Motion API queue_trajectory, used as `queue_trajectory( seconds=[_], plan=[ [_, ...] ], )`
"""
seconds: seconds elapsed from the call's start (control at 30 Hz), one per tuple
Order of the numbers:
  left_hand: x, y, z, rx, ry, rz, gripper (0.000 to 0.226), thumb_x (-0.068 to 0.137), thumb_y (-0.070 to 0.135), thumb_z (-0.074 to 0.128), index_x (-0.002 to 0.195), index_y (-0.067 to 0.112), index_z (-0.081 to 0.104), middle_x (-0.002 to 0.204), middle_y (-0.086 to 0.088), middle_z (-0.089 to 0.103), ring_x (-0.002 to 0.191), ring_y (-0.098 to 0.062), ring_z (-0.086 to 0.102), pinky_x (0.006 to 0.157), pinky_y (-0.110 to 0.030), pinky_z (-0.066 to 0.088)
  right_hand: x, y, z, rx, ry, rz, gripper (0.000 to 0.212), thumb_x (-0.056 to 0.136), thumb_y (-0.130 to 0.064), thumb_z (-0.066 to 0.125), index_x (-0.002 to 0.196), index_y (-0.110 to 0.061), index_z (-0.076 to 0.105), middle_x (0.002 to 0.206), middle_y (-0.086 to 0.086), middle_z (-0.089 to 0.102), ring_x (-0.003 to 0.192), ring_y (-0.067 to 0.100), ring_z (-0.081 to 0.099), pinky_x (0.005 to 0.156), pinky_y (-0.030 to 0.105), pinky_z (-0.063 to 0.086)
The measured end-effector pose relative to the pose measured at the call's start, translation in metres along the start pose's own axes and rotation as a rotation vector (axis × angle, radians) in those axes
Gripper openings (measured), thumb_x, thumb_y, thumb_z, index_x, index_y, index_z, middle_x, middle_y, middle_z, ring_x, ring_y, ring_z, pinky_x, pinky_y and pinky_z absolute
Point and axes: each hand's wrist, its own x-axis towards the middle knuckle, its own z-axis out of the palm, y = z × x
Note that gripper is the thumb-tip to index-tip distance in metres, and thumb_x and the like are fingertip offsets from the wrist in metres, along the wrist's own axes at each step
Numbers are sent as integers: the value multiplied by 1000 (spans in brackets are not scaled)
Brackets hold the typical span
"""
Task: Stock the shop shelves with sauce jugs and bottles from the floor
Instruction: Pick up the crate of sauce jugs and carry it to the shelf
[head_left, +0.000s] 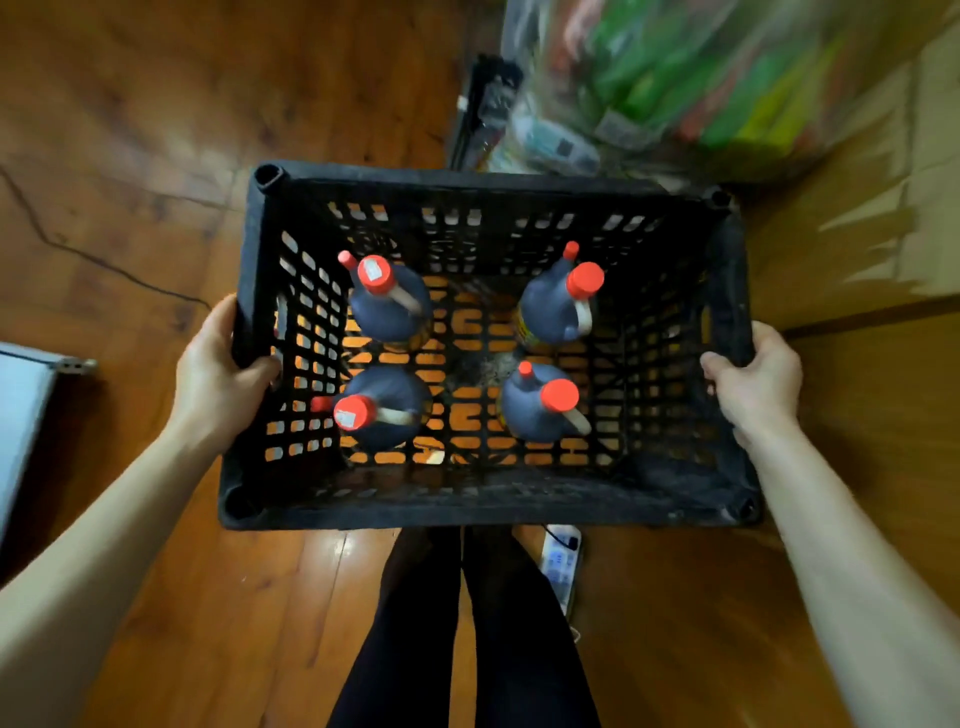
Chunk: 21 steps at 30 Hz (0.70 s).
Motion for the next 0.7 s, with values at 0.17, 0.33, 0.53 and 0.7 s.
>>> queue_trajectory(
  seconds=[0.17,0.33,0.53,0.7],
  plan=[
    [-74,41,-113,-73,103,-4,59,72,10,64,125,29,47,116,-4,63,106,-26,60,93,-51,48,-62,-99,-67,8,-65,-163,28,85,-3,60,112,-12,57,100,3,58,93,21,55,81,32,44],
    [-151,62,-189,-132,282,-36,61,65,13,62,123,28,48,110,-7,62,102,-30,59,90,-44,48,-104,-173,-107,-3,-147,-369,26,84,-3,61,109,-10,58,97,5,60,91,25,58,78,33,47],
    [-258,57,-239,-205,504,-133,60,65,4,67,122,8,53,104,-17,62,90,-28,58,73,-23,49,-157,-252,-130,-54,-278,-681,23,79,1,61,100,-8,60,92,11,61,86,29,58,76,37,48],
    [-350,21,-262,-296,717,-241,54,73,-16,61,120,11,55,101,-14,61,84,-24,55,55,-11,45,-224,-308,-117,-104,-442,-902,23,79,6,60,95,-11,56,89,15,61,80,28,58,70,34,45]
  ],
)
